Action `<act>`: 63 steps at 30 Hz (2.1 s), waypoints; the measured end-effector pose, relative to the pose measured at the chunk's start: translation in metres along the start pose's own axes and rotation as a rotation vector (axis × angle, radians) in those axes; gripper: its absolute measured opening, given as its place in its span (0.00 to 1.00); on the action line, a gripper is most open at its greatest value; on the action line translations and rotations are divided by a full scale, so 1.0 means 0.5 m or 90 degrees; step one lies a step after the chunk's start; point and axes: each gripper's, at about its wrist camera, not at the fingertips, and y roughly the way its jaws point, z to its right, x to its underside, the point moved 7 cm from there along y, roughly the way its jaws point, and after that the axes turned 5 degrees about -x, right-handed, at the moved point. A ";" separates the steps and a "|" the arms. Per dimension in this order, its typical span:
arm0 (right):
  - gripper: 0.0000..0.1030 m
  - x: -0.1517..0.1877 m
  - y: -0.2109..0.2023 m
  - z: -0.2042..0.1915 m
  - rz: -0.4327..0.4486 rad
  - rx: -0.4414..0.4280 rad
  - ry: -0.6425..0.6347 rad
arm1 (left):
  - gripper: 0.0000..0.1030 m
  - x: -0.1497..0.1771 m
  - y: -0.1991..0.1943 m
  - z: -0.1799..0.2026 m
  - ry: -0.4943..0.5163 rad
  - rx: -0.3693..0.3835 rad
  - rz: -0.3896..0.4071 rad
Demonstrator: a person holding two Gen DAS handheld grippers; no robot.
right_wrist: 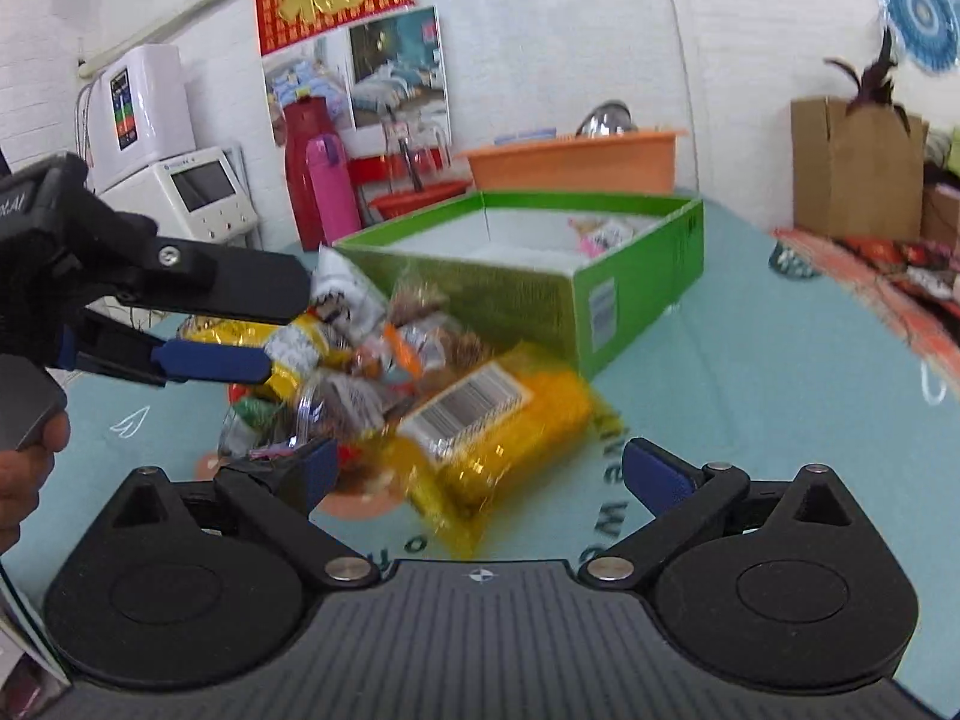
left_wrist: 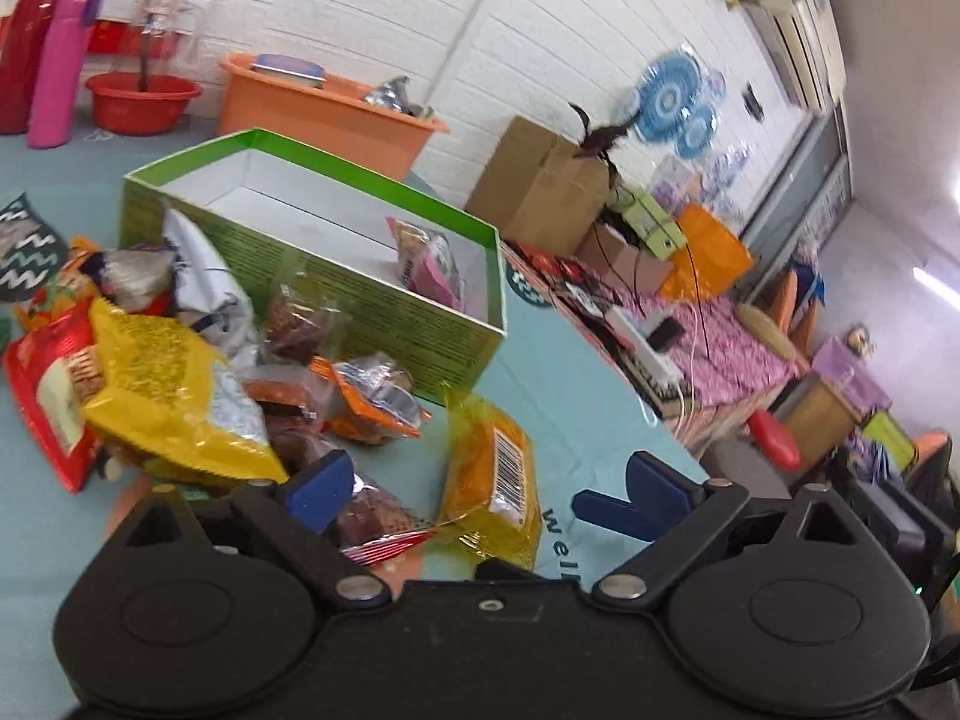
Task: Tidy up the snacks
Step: 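Grasp the yellow barcode-labelled bag with both grippers, then lower the yellow bag into the green box and open both grippers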
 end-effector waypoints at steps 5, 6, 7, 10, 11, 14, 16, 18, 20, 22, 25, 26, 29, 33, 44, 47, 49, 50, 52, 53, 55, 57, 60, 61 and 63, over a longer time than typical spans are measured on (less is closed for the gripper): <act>1.00 0.016 0.008 -0.005 -0.010 -0.025 0.031 | 0.94 0.008 0.069 0.019 0.029 0.011 -0.068; 1.00 0.017 0.010 -0.005 -0.013 -0.023 0.032 | 0.82 0.009 0.080 0.022 0.034 0.012 -0.080; 1.00 0.018 0.012 -0.003 -0.014 -0.020 0.035 | 0.76 0.010 0.091 0.023 0.039 0.015 -0.091; 1.00 0.018 0.012 0.007 -0.014 -0.018 0.051 | 0.75 0.003 0.106 0.023 0.043 0.006 -0.099; 1.00 0.017 0.011 0.012 -0.012 -0.020 0.059 | 0.75 -0.001 0.109 0.023 0.040 0.006 -0.098; 1.00 0.012 0.014 0.018 -0.013 -0.031 0.076 | 0.75 -0.009 0.124 0.027 0.037 0.013 -0.108; 1.00 0.011 0.020 0.016 -0.015 -0.040 0.080 | 0.74 -0.007 0.136 0.031 0.046 0.018 -0.122; 1.00 0.011 0.023 0.014 -0.017 -0.046 0.083 | 0.74 -0.003 0.143 0.034 0.058 0.008 -0.125; 1.00 0.012 0.023 0.017 -0.015 -0.050 0.087 | 0.74 -0.001 0.146 0.032 0.060 0.008 -0.126; 1.00 0.011 0.022 0.022 -0.012 -0.052 0.093 | 0.69 0.002 0.149 0.031 0.062 0.003 -0.124; 1.00 0.012 0.019 0.026 -0.010 -0.051 0.097 | 0.68 0.010 0.152 0.028 0.066 -0.007 -0.129; 0.98 0.013 0.016 0.027 -0.010 -0.051 0.098 | 0.68 0.013 0.151 0.029 0.067 -0.004 -0.129; 0.94 0.015 0.010 0.030 -0.010 -0.049 0.099 | 0.69 0.019 0.155 0.030 0.066 -0.006 -0.129; 0.84 0.012 0.005 0.026 -0.005 -0.034 0.091 | 0.61 0.020 0.145 0.036 0.053 -0.010 -0.111; 0.76 -0.132 -0.039 -0.008 0.107 -0.051 -0.028 | 0.62 -0.126 0.052 0.070 0.077 0.015 0.035; 0.76 -0.172 -0.010 -0.006 0.123 -0.058 -0.050 | 0.62 -0.170 0.064 0.052 0.067 0.009 0.048; 0.76 -0.196 0.017 0.001 0.125 -0.063 -0.055 | 0.62 -0.196 0.079 0.033 0.057 0.006 0.051; 0.76 -0.205 0.031 0.006 0.126 -0.065 -0.057 | 0.62 -0.206 0.090 0.024 0.053 0.006 0.050; 0.76 -0.222 0.060 0.015 0.121 -0.066 -0.055 | 0.62 -0.224 0.114 0.002 0.039 0.006 0.043; 0.76 -0.228 0.075 0.022 0.117 -0.066 -0.053 | 0.62 -0.230 0.125 -0.010 0.031 0.007 0.038; 0.76 -0.234 0.103 0.036 0.107 -0.066 -0.048 | 0.62 -0.239 0.149 -0.029 0.022 0.007 0.027; 0.76 -0.236 0.131 0.050 0.092 -0.068 -0.040 | 0.62 -0.246 0.175 -0.044 0.015 0.004 0.016; 0.76 -0.237 0.164 0.070 0.074 -0.073 -0.024 | 0.62 -0.252 0.201 -0.063 0.011 -0.003 0.008; 0.76 -0.237 0.175 0.075 0.068 -0.074 -0.019 | 0.62 -0.253 0.210 -0.071 0.010 -0.005 0.004; 0.76 -0.236 0.193 0.081 0.056 -0.073 -0.016 | 0.63 -0.255 0.229 -0.082 0.006 -0.011 -0.005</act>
